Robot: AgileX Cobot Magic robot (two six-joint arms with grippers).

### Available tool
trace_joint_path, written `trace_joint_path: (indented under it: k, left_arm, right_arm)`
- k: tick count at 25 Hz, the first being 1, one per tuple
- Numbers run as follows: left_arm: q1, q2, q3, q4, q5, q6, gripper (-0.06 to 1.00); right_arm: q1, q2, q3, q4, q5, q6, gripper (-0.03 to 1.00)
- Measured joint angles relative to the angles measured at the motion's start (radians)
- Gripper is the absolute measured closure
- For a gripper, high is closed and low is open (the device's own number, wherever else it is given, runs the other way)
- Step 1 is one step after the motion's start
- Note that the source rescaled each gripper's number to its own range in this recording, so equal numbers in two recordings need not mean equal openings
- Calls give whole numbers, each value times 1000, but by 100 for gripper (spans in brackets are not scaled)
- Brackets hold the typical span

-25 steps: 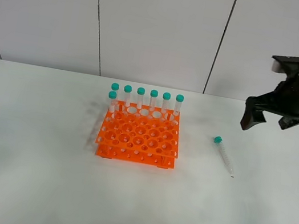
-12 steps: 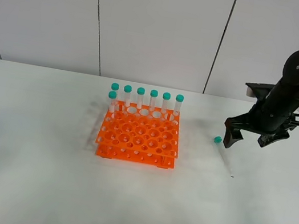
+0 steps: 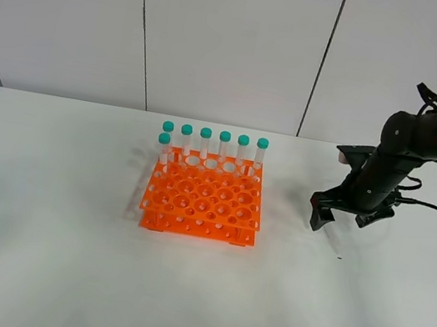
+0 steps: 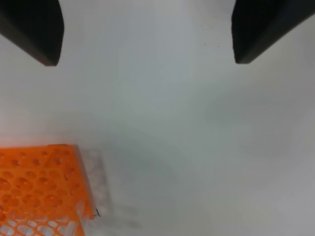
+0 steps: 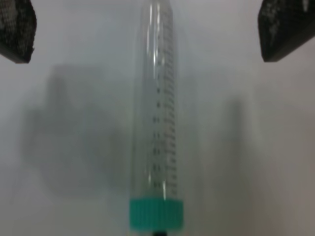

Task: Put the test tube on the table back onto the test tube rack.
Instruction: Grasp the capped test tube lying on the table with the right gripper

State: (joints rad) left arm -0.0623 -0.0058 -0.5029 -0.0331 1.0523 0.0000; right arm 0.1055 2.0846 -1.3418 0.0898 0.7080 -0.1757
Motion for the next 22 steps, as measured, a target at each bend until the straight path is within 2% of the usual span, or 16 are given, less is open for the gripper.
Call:
trace_joint_path:
  k: [4,19,21,22]
  left_arm:
    - [0,0,0,0,0,0,-3]
    - [0,0,0,0,0,0,-3]
    - [0,0,0,0,0,0,-3]
    - [0,0,0,0,0,0,-3]
  right_arm:
    - [0,2,9,8,-32,-11,-3]
    - [0,47,12,30,-11,-19,-3]
    - [0,47,12,30,7,-19,5]
    - [0,47,12,31,12,-19,14]
